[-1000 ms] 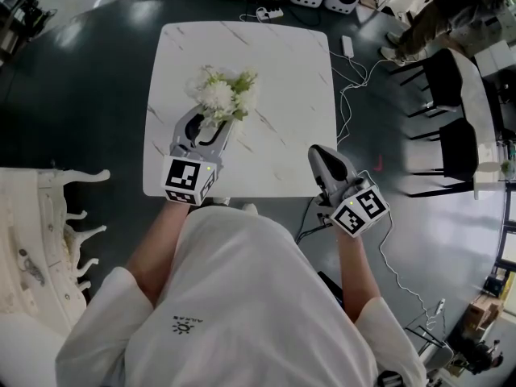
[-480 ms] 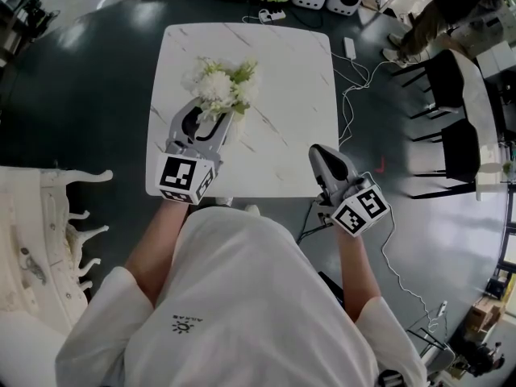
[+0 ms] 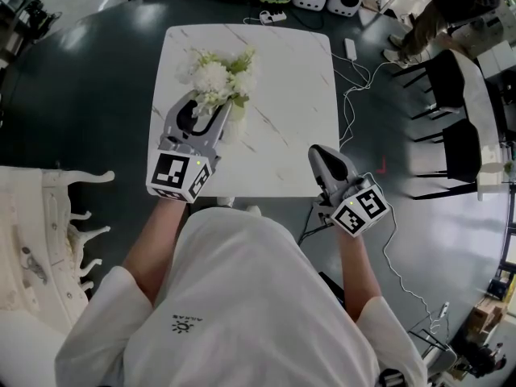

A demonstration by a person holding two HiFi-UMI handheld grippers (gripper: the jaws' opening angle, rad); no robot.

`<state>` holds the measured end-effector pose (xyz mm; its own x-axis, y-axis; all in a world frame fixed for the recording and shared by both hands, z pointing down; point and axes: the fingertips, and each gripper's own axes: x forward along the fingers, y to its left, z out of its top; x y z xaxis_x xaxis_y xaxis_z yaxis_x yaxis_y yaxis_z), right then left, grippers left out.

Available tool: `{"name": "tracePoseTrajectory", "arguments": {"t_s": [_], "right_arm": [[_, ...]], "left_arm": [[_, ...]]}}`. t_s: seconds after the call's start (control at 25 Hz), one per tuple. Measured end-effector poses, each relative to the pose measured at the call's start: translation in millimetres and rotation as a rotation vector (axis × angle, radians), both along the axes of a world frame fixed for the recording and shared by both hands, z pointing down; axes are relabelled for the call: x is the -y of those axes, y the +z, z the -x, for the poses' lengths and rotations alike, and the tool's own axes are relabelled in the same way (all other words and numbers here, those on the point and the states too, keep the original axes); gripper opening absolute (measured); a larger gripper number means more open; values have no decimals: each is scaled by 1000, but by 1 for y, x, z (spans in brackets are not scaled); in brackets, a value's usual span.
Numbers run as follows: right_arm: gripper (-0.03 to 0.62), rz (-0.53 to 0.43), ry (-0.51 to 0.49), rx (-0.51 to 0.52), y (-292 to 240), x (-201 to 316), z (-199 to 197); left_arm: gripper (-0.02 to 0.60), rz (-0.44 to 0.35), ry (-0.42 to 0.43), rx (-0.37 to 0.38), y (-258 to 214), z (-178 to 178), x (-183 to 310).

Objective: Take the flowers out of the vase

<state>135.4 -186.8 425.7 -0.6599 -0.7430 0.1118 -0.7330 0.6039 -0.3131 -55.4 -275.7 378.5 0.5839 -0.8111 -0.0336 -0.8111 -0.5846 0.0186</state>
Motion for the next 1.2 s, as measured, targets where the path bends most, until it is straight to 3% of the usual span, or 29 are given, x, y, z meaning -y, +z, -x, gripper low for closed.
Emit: {"name": "tracePoseTrajectory", "arguments": {"t_s": [1.2], "right_arm": [[0, -18, 2, 16, -4, -10, -19]], "left_arm": [[176, -115, -28, -119, -74, -4, 3]]}}
